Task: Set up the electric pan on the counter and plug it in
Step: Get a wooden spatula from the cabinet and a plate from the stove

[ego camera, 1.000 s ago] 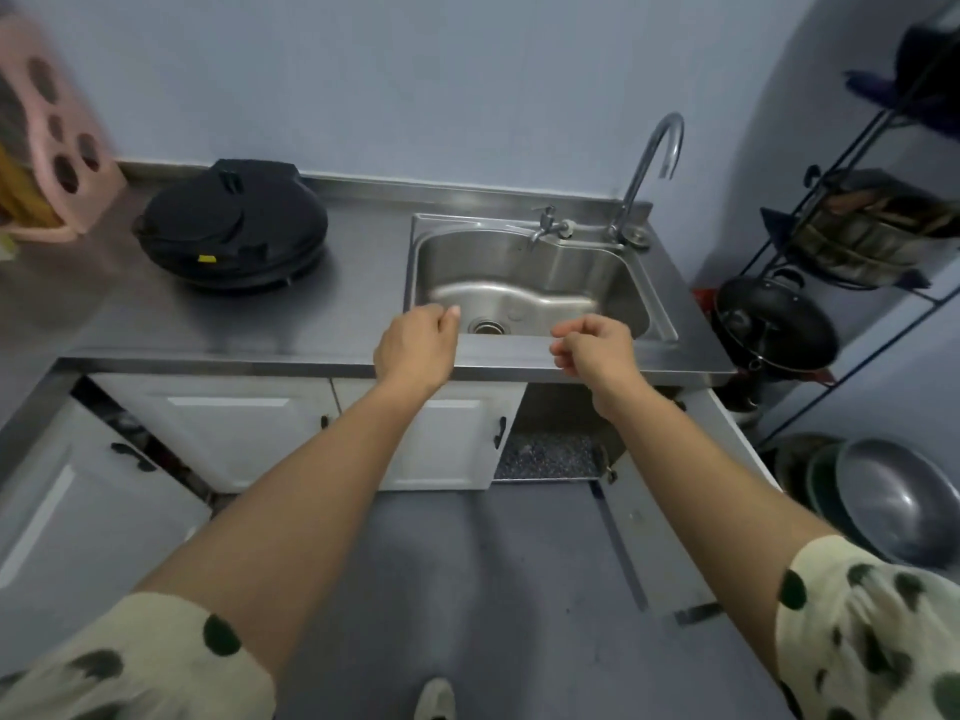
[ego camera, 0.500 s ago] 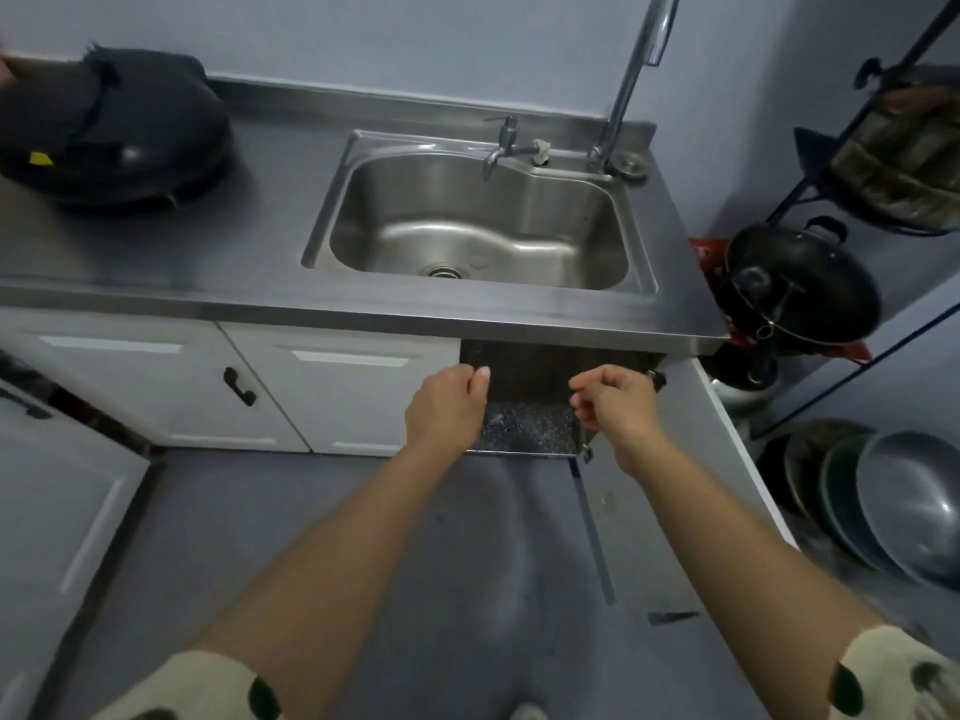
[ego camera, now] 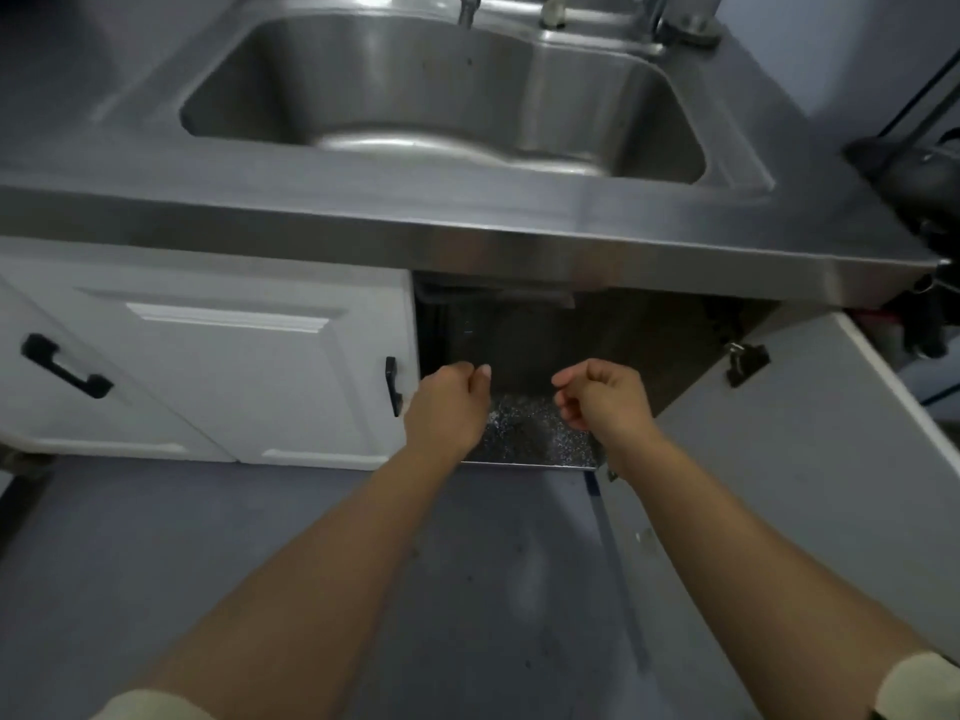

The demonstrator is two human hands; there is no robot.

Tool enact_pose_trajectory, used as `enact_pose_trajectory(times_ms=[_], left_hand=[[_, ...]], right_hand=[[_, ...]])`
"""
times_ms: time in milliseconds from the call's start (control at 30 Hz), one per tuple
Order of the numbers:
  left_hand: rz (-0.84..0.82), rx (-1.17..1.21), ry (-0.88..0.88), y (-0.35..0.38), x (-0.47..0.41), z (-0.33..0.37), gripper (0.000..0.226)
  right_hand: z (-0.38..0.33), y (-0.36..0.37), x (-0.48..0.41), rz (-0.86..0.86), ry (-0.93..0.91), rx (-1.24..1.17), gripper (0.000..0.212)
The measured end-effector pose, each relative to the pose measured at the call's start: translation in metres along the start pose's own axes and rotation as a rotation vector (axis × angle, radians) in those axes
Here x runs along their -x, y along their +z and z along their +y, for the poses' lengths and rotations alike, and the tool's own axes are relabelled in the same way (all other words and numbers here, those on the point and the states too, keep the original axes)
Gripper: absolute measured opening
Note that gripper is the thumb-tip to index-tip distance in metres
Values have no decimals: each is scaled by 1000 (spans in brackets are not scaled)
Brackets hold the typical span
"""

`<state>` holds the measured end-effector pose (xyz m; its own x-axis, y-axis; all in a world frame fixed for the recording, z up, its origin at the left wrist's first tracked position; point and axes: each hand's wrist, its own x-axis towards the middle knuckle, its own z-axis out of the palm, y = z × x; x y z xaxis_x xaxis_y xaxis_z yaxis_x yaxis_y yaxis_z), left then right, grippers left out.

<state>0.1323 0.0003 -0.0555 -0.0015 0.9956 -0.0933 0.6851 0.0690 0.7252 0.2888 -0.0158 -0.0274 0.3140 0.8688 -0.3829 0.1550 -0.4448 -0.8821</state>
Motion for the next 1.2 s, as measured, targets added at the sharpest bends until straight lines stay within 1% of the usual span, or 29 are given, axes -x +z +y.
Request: enact_pose_trajectory(times_ms=[167, 233, 367, 433, 500, 567, 600, 800, 900, 967, 1067, 1133, 1200], left_hand=[[-22, 17, 24, 33, -30, -40, 43], [-39, -37, 53, 47, -44, -54, 39], [-58, -345, 197, 69, -72, -70, 13], [-63, -528, 248, 75, -81, -69, 19], [-77, -624, 255, 78, -85, -68, 23], [-89, -561, 201, 80, -86, -70, 22], [-80, -485, 160, 80, -85, -71, 22], [49, -69, -152, 79, -74, -71, 21], [58, 45, -276, 79, -56, -74, 21], [91, 107, -399, 75, -44, -83, 25], [204, 265, -582, 65, -31, -98, 37], [315, 303, -619, 57, -24, -103, 36], [423, 311, -609, 50, -23, -101, 28]], right_hand=[[46, 24, -38, -18, -14, -20, 26], [63, 33, -57, -18, -28, -34, 28], [83, 50, -94, -40, -48, -50, 31], [84, 52, -106, -50, -60, -51, 31], [82, 49, -115, -51, -67, -49, 31], [78, 47, -121, -64, -60, -56, 31], [76, 45, -122, -72, -55, -57, 31], [63, 34, -119, -126, -48, -22, 31], [60, 29, -114, -130, -32, 6, 31], [57, 27, -109, -146, -24, 42, 31], [52, 26, -102, -177, -24, 86, 31], [50, 26, -95, -203, -22, 113, 31], [47, 25, -90, -216, -27, 125, 31]])
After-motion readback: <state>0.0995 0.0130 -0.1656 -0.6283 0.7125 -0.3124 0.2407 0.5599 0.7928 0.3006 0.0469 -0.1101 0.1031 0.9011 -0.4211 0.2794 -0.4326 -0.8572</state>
